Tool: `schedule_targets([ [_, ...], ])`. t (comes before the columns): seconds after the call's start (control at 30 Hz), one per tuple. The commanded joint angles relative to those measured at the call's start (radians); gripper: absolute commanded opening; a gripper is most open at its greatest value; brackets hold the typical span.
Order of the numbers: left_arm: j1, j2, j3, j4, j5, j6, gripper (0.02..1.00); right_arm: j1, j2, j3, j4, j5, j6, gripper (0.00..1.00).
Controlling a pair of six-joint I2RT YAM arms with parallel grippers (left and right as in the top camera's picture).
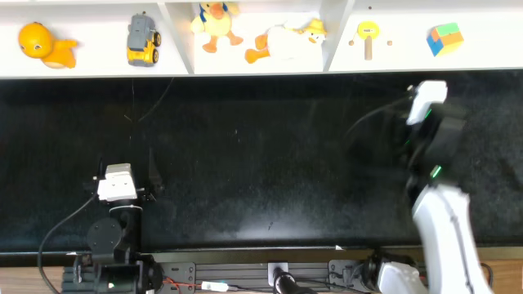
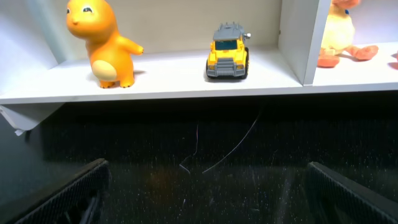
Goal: Store Toys
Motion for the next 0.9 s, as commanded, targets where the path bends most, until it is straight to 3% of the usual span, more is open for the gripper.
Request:
schedule_targets([
  [0.03,-0.003,-0.009,-0.001,-0.002,-0.008,-0.003,0.998,0.172,-0.237,-0.27,0.222,0.015,0.083,0.998],
  [0.3,-0.003,-0.009,-0.001,-0.002,-0.008,-0.003,0.998,0.215,-0.64,-0.583,0.42,-0.042,0.132,0.996],
  [0.53,-0.003,-0.009,-0.001,-0.002,-0.008,-0.003,0.998,0.222,-0.948,-0.595,0.065,-0.052,0.121,0.993],
  [0.9,-0.003,-0.009,-0.001,-0.002,-0.008,-0.003,0.998,0.219,-1.136,-0.596,0.096,-0.035,0.034,0.996],
])
